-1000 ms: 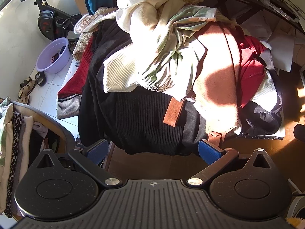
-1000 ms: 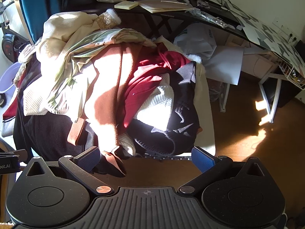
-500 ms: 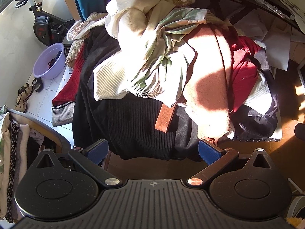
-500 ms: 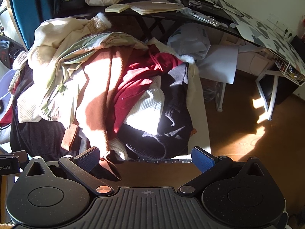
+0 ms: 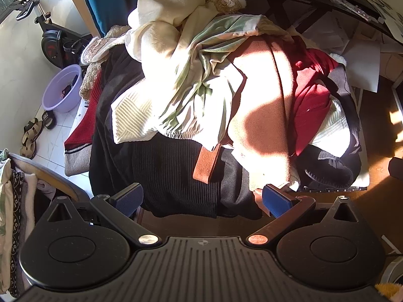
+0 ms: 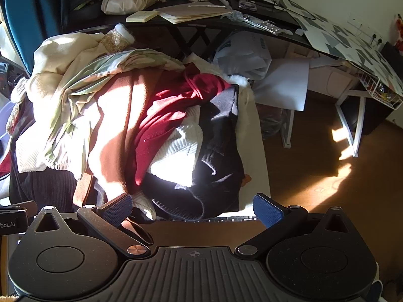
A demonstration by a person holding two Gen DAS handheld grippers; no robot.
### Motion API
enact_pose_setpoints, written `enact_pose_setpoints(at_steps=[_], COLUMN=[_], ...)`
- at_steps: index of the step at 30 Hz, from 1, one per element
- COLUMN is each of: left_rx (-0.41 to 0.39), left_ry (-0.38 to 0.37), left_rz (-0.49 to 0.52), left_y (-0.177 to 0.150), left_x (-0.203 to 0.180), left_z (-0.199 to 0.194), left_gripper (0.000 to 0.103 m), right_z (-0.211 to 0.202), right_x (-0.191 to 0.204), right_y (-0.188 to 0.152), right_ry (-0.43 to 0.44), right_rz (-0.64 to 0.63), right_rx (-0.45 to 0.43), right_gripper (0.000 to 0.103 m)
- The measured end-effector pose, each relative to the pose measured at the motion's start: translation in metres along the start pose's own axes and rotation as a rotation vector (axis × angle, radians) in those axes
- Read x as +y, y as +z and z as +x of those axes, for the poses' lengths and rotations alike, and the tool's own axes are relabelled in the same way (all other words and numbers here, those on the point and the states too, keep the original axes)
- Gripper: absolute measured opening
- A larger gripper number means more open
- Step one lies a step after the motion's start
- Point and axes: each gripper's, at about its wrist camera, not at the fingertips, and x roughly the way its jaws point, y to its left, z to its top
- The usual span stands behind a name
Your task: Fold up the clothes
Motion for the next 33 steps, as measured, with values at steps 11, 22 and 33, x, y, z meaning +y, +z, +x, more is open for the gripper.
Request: enact_pose_setpoints(at_steps=[11, 22, 33], left_rx=[-0.019, -0.02, -0.024], left_ry=[0.086, 0.108, 0.089], left_rz=[-0.106, -0.168, -0.181], left_y=[-0.006, -0.011, -0.007], left_x=[0.004, -0.005, -0.01], left_z=[-0.016, -0.022, -0.021], left_gripper=[0.103, 0.103, 0.103], right_z=[0.003, 0.008, 0.008], right_x=[-0.005, -0.02, -0.031], right_y=[0.014, 0.022, 0.026], right_ry=[0.08, 0.138, 0.13], right_rz=[-0.051, -0.067, -0.045], right_rx=[-0.038, -0.056, -0.069], right_gripper=[0.102, 0.102, 0.102])
